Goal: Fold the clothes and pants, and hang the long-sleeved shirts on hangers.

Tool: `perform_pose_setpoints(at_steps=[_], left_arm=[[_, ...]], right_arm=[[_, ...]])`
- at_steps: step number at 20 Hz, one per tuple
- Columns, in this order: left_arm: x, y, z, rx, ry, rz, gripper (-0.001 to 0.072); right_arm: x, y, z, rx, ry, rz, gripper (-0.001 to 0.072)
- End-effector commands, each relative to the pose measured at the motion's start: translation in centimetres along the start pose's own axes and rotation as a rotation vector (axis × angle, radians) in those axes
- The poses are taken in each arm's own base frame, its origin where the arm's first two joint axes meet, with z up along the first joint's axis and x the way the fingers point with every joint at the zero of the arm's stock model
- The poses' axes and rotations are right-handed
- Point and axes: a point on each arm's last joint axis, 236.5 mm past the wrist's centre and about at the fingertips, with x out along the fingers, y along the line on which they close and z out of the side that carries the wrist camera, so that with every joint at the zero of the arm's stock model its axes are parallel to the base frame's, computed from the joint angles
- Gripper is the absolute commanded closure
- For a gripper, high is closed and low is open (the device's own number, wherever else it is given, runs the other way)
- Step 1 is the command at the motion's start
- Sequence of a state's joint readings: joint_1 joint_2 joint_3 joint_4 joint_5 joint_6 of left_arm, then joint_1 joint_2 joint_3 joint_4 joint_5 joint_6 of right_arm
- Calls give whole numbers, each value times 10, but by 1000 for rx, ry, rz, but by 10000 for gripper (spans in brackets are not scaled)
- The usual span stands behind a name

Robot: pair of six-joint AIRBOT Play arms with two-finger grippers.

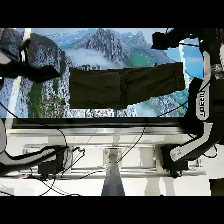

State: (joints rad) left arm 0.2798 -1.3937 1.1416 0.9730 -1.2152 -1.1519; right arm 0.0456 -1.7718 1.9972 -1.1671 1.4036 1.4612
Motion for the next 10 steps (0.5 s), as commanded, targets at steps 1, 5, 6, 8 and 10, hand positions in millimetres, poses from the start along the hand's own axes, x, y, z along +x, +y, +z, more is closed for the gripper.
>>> perform_pose_setpoints(at_steps=[1, 5, 6, 8, 10], left_arm=[[44, 18, -23, -85, -9, -124, 2], [95, 7, -32, -98, 22, -191, 69], [104, -3, -32, -89, 24, -220, 70], [122, -17, -30, -71, 22, -230, 76], [129, -23, -27, -33, 17, -212, 331]], right_arm=[[5, 17, 6, -46, -24, 10, 682], [13, 30, 9, -69, -35, 21, 683], [18, 31, 7, -70, -29, 23, 682], [30, 34, 0, -67, -7, 27, 682], [44, 37, -14, -66, 36, 33, 682]])
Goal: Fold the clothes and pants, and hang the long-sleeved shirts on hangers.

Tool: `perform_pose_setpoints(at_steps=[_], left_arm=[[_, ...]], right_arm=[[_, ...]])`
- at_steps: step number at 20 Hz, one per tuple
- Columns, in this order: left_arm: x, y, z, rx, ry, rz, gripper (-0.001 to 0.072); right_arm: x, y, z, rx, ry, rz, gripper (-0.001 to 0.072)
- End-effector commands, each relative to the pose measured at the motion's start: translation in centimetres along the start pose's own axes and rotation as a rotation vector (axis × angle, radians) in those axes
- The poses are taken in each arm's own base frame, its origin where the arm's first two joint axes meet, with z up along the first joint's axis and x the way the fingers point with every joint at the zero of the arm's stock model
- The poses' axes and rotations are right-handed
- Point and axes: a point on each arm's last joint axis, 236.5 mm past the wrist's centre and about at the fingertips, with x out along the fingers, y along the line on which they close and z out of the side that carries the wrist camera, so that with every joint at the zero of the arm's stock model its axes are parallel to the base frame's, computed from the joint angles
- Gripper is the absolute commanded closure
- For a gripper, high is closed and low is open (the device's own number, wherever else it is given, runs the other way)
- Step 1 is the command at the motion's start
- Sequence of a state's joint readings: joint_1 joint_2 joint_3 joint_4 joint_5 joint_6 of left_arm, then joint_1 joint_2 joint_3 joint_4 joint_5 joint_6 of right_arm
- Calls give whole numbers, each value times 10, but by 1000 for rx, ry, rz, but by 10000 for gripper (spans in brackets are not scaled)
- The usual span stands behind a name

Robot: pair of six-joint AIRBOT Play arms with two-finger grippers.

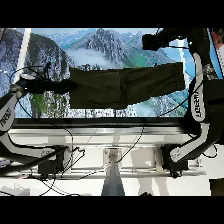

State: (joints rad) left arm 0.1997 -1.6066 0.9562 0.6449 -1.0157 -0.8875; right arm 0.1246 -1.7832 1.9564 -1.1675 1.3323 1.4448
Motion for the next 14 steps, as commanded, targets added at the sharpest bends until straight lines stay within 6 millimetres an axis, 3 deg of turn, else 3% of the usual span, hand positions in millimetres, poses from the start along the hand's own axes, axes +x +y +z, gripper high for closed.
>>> perform_pose_setpoints(at_steps=[1, 2, 4, 6, 11, 14], left_arm=[[17, -12, 7, 52, -8, -11, 607], [10, -20, 10, 78, 8, -33, 691], [-14, -43, 22, 112, 28, -95, 692], [-51, -74, 42, 129, 13, -131, 693], [-149, -135, 65, 154, -138, -50, 691], [-195, -168, 59, 237, -249, -29, 690]], right_arm=[[24, 7, -20, 0, 60, 12, 682], [33, 12, -30, 0, 92, 18, 682], [58, 24, -56, -6, 170, 36, 682], [92, 49, -84, -7, 242, 81, 683], [185, 179, -136, -10, 270, 289, 683], [211, 273, -141, 59, 170, 417, 684]])
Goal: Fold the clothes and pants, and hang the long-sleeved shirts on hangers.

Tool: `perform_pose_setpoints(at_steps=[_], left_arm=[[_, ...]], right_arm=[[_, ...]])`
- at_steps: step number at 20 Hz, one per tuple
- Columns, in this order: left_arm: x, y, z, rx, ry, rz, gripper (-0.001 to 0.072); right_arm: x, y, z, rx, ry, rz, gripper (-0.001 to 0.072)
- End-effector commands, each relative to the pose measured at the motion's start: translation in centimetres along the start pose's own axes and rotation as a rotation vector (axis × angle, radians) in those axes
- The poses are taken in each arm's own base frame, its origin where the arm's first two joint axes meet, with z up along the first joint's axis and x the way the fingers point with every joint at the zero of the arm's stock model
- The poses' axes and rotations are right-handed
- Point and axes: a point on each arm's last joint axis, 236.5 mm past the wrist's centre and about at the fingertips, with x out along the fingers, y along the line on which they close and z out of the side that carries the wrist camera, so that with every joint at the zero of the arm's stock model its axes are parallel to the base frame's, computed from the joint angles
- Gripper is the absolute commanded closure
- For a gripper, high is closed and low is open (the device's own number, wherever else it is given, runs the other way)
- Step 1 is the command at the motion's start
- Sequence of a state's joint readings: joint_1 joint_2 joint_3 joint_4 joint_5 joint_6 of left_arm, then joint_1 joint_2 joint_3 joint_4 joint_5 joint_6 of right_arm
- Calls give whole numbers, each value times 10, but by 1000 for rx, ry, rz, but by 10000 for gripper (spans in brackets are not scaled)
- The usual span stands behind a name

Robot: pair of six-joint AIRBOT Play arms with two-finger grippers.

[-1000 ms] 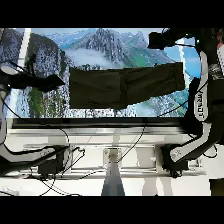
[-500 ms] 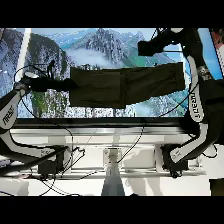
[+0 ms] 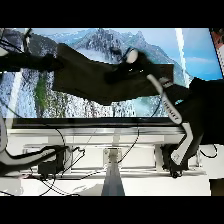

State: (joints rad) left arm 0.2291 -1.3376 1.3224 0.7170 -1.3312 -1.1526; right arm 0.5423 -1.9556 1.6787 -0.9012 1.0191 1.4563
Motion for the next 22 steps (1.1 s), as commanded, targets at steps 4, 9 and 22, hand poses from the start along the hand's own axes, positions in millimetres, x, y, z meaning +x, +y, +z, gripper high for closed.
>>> perform_pose_setpoints(at_steps=[4, 9, 22], left_arm=[[-75, -71, 8, 134, -170, 30, 690], [-69, -128, 15, 133, -208, -175, 689], [139, -251, -16, 212, -149, -339, 690]], right_arm=[[56, 113, 17, -32, -168, 154, 683], [-30, 46, 37, -159, -79, -29, 682], [-350, -147, 44, 145, -338, -328, 682]])
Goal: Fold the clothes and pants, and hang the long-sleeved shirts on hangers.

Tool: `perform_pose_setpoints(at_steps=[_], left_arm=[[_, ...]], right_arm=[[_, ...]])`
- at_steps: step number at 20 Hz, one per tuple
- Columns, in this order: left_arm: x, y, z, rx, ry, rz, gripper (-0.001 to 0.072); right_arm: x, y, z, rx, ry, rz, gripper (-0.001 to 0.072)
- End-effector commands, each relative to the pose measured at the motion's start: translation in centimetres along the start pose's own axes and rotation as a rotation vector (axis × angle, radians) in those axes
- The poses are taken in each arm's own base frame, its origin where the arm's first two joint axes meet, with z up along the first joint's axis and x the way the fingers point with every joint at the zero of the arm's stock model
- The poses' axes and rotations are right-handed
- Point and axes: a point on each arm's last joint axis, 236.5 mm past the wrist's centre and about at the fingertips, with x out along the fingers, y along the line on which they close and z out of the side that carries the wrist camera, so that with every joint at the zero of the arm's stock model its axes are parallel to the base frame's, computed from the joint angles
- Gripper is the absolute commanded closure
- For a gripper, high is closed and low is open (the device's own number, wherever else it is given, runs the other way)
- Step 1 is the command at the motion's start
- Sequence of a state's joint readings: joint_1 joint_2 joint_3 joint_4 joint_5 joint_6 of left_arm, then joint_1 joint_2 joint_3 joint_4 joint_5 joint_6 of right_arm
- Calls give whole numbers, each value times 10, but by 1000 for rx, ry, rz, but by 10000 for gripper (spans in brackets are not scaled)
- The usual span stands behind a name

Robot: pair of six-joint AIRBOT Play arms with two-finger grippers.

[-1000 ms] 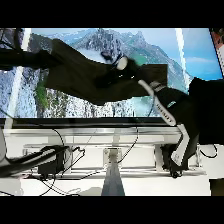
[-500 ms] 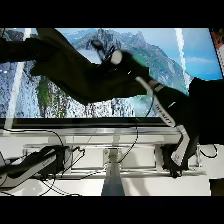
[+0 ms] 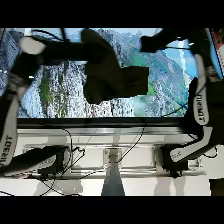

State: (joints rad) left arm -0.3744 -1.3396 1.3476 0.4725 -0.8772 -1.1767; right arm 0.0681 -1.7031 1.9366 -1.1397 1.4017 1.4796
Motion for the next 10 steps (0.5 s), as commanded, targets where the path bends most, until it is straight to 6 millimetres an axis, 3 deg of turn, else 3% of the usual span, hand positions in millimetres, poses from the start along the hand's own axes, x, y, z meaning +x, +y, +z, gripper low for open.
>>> perform_pose_setpoints(at_steps=[1, 3, 5, 7, 10], left_arm=[[36, -1, -4, 30, -40, 19, 690], [14, 6, 12, 29, -68, 31, 690], [-27, 21, 30, 52, -91, 73, 691], [-85, 46, 35, 103, -68, 172, 691], [-173, 100, 26, 87, -23, 435, 692]], right_arm=[[-53, -50, 6, 83, -75, -64, 682], [-64, -70, 4, 118, -84, -83, 682], [-70, -83, 2, 144, -87, -95, 682], [-72, -90, 3, 155, -96, -103, 682], [-71, -90, 8, 152, -114, -103, 682]])
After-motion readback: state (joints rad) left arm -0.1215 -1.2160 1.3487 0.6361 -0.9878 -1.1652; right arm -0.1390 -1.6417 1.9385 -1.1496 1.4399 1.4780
